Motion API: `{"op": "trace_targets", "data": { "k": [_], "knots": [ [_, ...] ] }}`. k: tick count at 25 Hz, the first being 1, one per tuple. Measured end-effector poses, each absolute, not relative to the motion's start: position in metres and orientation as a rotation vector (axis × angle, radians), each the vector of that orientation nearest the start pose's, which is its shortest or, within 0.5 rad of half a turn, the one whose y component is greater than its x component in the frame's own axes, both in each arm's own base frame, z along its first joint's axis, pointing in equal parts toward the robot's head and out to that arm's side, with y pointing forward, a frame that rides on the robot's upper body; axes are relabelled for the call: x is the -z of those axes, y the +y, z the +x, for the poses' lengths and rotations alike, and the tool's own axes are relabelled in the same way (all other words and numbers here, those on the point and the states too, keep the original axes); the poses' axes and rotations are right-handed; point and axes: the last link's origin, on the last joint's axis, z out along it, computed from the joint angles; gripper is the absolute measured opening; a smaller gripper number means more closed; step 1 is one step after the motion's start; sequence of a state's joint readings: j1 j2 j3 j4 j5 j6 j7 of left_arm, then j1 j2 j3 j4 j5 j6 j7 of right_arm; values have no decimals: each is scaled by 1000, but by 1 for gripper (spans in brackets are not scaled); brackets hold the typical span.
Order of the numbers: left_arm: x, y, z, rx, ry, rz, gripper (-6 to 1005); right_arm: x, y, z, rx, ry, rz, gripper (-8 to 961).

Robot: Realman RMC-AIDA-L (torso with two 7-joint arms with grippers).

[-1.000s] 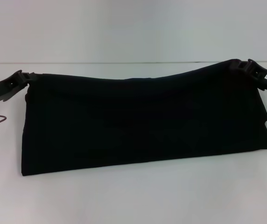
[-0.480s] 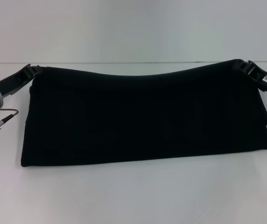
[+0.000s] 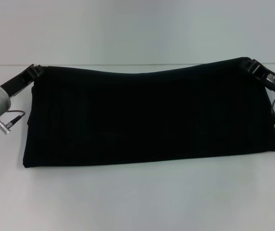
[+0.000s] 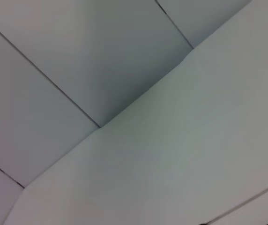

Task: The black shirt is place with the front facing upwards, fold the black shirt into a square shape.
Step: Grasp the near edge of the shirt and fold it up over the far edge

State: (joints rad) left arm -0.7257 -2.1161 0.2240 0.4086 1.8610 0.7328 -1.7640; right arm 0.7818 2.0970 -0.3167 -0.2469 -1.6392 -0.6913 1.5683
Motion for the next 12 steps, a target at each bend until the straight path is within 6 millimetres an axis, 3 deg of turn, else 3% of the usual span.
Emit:
{"op": "trace_targets", "data": {
  "k": [7,12],
  "knots": [
    [-14,434,-307,914,-1432,-1469,64,14,444,278,-922,1379,-1598,151],
    [-11,434,-306,924,-1436,-1428,228,15,444,277,-937,1357,-1581,177]
  ]
}}
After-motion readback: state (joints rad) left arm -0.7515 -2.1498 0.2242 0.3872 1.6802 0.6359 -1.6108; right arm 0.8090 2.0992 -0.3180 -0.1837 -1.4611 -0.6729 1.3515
